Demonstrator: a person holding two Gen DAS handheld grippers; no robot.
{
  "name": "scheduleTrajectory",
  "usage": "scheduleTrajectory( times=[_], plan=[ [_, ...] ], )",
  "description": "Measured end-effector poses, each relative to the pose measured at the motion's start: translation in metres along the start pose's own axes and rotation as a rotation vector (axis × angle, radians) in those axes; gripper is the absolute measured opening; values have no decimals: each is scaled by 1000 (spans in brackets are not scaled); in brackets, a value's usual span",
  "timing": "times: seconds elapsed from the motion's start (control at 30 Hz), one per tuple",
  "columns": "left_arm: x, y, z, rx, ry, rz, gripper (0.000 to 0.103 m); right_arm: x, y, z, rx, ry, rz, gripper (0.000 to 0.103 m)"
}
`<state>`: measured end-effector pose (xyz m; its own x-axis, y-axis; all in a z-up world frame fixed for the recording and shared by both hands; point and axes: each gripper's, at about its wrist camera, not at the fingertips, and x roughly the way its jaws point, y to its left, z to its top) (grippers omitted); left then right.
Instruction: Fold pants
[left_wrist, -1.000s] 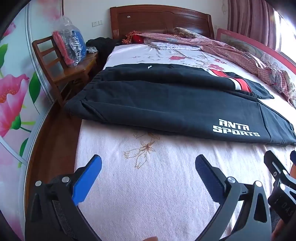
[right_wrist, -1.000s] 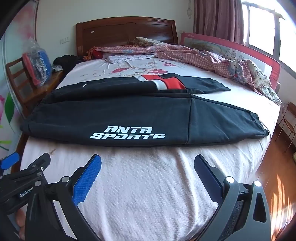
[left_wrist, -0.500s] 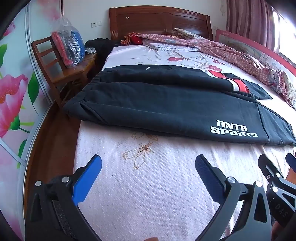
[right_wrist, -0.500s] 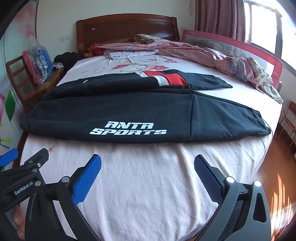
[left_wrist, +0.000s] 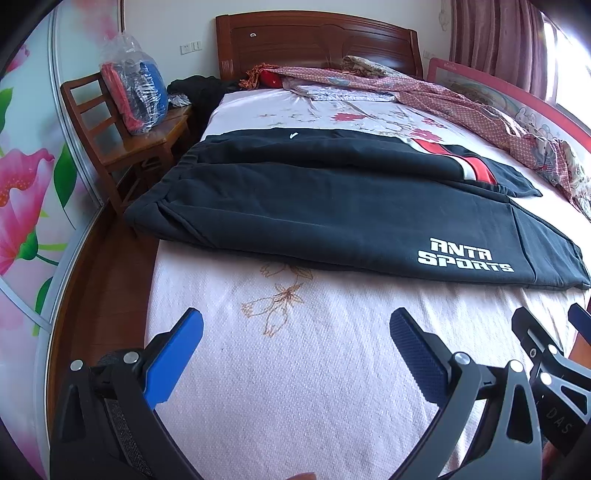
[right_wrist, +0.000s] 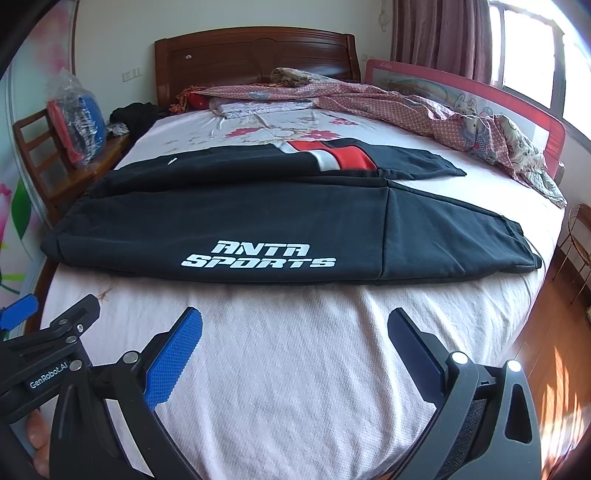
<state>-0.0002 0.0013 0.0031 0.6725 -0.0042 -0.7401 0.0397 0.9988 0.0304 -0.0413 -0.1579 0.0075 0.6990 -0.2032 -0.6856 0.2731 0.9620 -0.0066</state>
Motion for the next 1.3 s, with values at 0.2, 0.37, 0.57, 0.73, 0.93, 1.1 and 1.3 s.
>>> scheduleTrajectory(
  times=[0.2, 0.37, 0.57, 0.73, 0.93, 1.1, 1.3],
  plan=[
    [0, 0, 0, -3, 1, -1, 101, 0, 0, 0, 0, 1, 1, 100],
    [0, -1, -1, -2, -1, -1, 101, 0, 1, -1, -2, 3, 2, 100],
    [0, -1, -1, -3, -1, -2, 101, 0, 1, -1, -2, 4, 1, 100],
    [0, -1, -1, -1, 0, -3, 101, 0, 1, -1, 0, 4, 3, 100],
    [0, -1, 0, 1, 1, -3, 101, 0, 1, -1, -1, 5, 2, 100],
    [0, 0, 0, 0, 1, -3, 101, 1, 1, -1, 2, 6, 1, 100],
    [0, -1, 0, 1, 4, -2, 101, 2, 0, 0, 7, 9, 0, 100]
  ],
)
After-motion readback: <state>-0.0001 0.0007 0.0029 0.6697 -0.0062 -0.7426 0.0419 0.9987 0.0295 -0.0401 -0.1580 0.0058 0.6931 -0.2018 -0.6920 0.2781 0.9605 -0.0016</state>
